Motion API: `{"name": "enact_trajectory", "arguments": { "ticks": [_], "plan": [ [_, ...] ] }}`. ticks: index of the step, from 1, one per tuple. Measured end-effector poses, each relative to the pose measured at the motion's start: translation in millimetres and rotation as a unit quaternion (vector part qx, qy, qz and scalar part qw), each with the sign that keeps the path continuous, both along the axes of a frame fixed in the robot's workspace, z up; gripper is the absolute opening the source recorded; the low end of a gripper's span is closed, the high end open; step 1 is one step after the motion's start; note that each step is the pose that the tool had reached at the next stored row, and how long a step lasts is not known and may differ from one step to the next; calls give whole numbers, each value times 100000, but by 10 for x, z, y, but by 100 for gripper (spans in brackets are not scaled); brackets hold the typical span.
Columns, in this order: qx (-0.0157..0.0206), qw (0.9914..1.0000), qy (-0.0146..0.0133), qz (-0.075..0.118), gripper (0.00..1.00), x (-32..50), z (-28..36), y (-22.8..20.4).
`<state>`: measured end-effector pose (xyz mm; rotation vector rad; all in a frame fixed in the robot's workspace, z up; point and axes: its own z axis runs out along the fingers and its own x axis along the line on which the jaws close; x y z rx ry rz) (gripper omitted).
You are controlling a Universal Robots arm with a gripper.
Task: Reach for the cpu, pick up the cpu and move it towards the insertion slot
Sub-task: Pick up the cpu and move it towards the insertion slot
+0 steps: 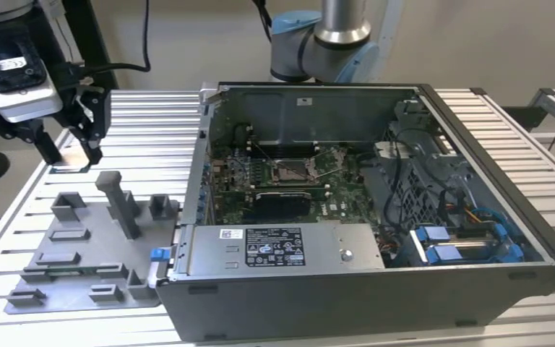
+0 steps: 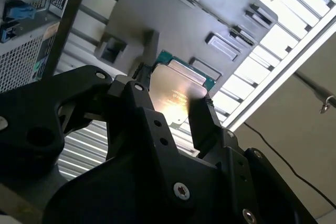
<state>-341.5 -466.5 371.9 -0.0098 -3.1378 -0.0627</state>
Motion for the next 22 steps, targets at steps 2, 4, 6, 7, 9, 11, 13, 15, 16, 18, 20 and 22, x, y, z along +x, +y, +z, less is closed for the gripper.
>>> {"name": "enact_trajectory", "arguments": {
  "ticks": [2, 4, 6, 7, 9, 11, 13, 15, 16, 18, 20, 22],
  "plan": [
    [-2, 100000, 2, 1, 0, 33, 0, 0],
    [0, 100000, 3, 2, 0, 67, 0, 0],
    [-5, 100000, 12, -1, 0, 101, 1, 0],
    [1, 100000, 9, -2, 0, 120, 0, 0],
    [-2, 100000, 14, 2, 0, 160, 0, 0],
    [-2, 100000, 24, 4, 0, 202, 0, 0],
    [-1, 100000, 23, 2, 0, 239, 0, 0],
    [0, 100000, 23, 1, 0, 276, 0, 0],
    [1, 100000, 21, 0, 0, 294, 0, 0],
    [-2, 100000, 25, 1, 0, 332, 0, 0],
    [0, 100000, 32, 1, 0, 359, 3, 0],
    [-7, 100000, 51, 7, 0, 381, 11, 0]
  ]
}}
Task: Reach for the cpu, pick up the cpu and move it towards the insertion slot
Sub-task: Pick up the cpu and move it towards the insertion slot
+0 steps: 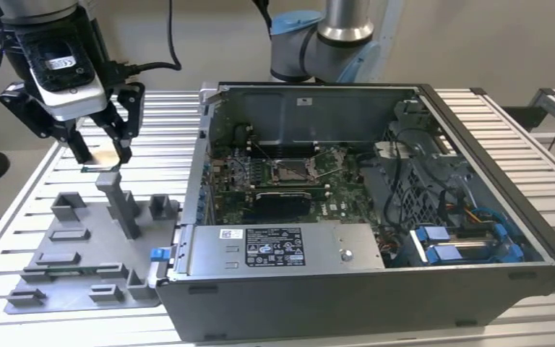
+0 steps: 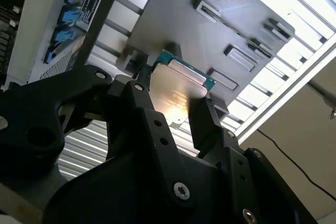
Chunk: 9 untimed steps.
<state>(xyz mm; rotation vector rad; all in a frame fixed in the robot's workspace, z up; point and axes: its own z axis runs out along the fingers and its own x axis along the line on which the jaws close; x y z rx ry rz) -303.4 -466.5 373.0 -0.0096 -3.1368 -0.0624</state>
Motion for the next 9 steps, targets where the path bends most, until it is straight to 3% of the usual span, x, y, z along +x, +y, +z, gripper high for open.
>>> {"name": "enact_trajectory", "arguments": {
  "ticks": [9],
  "plan": [
    [6, 100000, 110, 4, 0, 95, 27, 0]
  ]
}}
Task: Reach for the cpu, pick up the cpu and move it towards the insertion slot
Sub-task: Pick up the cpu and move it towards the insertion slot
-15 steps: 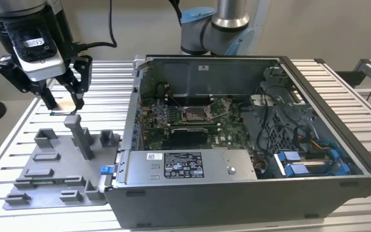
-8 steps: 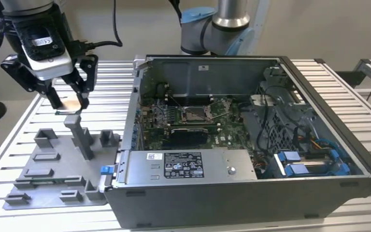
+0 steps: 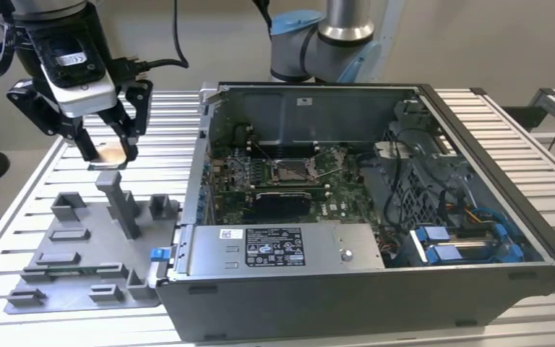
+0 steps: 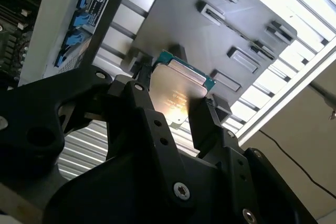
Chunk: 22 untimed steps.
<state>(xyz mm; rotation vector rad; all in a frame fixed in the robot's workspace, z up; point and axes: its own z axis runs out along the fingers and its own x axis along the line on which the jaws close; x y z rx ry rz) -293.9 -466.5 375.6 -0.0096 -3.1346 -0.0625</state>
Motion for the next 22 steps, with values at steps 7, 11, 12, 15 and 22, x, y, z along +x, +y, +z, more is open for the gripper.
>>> {"name": "enact_trajectory", "arguments": {
  "ticks": [7, 11, 12, 15, 22],
  "plan": [
    [3, 100000, 12, -4, 0, 123, 0, 0],
    [0, 100000, 13, -1, 0, 167, 0, 0],
    [1, 100000, 12, -3, 0, 167, 0, 0],
    [1, 100000, 12, -5, 0, 168, 0, 0],
    [0, 100000, 13, 1, 0, 197, 0, 0]
  ]
}}
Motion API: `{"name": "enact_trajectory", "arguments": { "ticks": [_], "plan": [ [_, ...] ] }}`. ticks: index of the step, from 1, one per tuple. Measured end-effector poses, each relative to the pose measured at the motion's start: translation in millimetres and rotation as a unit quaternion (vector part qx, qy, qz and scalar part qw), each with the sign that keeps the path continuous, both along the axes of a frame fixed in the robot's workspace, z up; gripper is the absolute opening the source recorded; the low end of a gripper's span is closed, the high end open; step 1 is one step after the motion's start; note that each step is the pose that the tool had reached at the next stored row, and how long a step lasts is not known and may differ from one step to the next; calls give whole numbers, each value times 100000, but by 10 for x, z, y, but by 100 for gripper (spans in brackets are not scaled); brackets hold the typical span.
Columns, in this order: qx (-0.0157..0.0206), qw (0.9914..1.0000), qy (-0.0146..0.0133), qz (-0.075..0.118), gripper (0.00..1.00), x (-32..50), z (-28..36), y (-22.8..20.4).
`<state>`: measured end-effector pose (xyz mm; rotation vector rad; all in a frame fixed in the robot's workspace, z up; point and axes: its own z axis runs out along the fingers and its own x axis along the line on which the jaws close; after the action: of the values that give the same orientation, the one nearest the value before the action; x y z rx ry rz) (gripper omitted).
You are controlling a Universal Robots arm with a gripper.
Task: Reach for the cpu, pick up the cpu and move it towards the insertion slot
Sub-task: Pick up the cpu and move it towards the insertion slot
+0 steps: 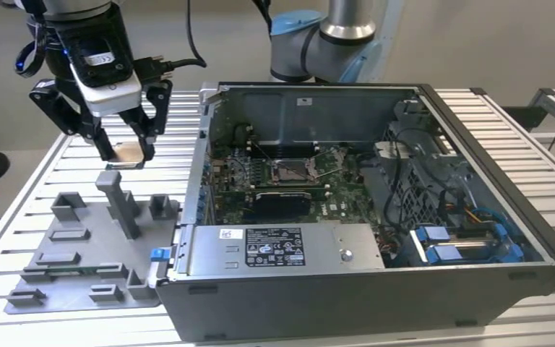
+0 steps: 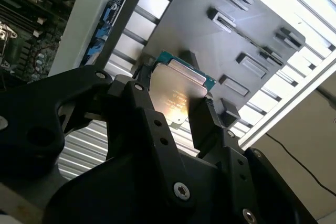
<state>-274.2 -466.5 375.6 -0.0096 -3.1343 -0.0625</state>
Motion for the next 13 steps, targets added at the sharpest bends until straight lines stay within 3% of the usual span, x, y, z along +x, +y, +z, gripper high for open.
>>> {"name": "enact_trajectory", "arguments": {
  "ticks": [13],
  "plan": [
    [-2, 100000, 3, -4, 0, 156, 0, 0]
  ]
}}
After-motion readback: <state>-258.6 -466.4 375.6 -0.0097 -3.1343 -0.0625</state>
